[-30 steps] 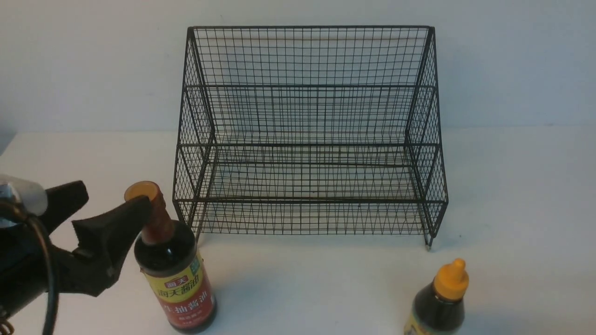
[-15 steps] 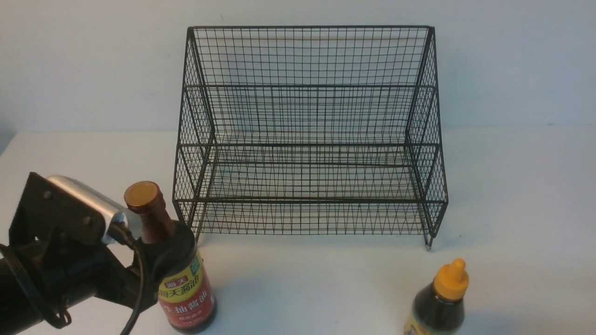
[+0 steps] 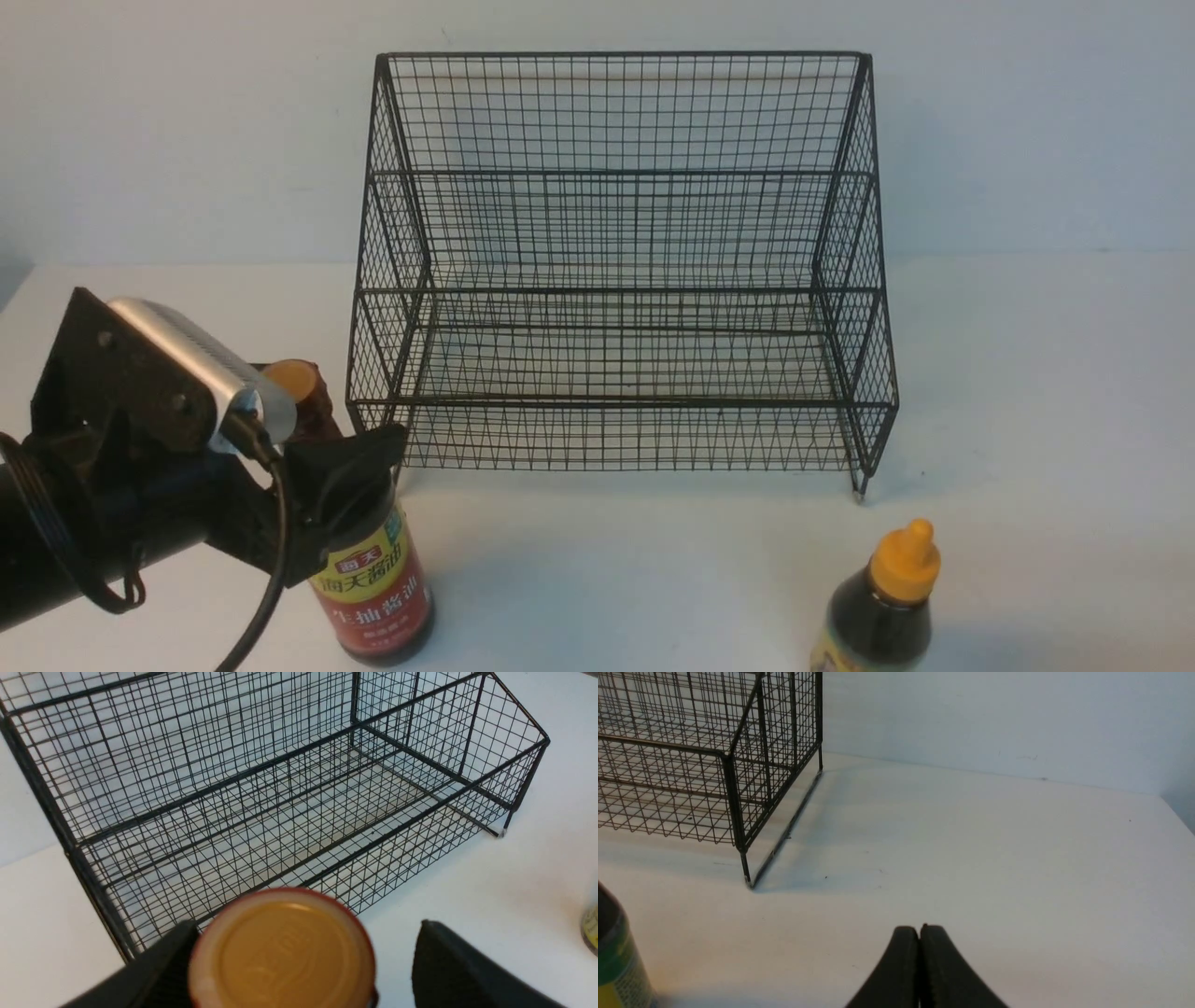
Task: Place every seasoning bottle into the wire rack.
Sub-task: Use the left arm to grab the condiment bottle closest to it, then use the left arm to put the condiment bottle back on the shelf
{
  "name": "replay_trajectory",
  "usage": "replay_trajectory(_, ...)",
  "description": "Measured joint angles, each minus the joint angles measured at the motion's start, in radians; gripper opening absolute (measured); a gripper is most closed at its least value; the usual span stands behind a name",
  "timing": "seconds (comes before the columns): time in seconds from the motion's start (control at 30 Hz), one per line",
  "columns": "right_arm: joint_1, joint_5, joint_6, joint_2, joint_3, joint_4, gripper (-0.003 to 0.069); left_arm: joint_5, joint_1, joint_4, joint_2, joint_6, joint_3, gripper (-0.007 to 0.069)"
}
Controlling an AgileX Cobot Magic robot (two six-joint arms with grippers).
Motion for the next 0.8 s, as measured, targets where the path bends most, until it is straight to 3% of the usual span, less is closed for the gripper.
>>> replay_trajectory(0.1,0.0,0.0,0.0,0.0,0.0,0.0,-0.0015,0.0,0.0,0.001,0.0,-0.027,0.0,0.0384)
replay_trajectory(0.13,0.0,0.0,0.0,0.0,0.0,0.0,-0.0015,0.0,0.0,0.001,0.0,-0.029,0.0,0.0372)
replay_trajectory(0.2,0.0,0.0,0.0,0.0,0.0,0.0,-0.0015,0.0,0.0,0.002,0.0,-0.049,0.0,0.0255)
replay_trajectory(0.37,0.0,0.0,0.0,0.0,0.0,0.0,-0.0015,-0.004,0.0,0.035,0.001,-0.127,-0.023,0.026)
replay_trajectory(0.5,0.0,0.0,0.0,0.0,0.0,0.0,-0.0015,0.009,0.0,0.079,0.012,-0.338,-0.11,0.026)
replay_trajectory(0.63,0.0,0.0,0.0,0.0,0.0,0.0,-0.0015,0.103,0.0,0.22,0.025,-0.608,-0.364,0.026)
replay_trajectory(0.8,0.0,0.0,0.0,0.0,0.0,0.0,-0.0015,0.153,0.0,0.343,0.07,-0.766,-0.593,0.026)
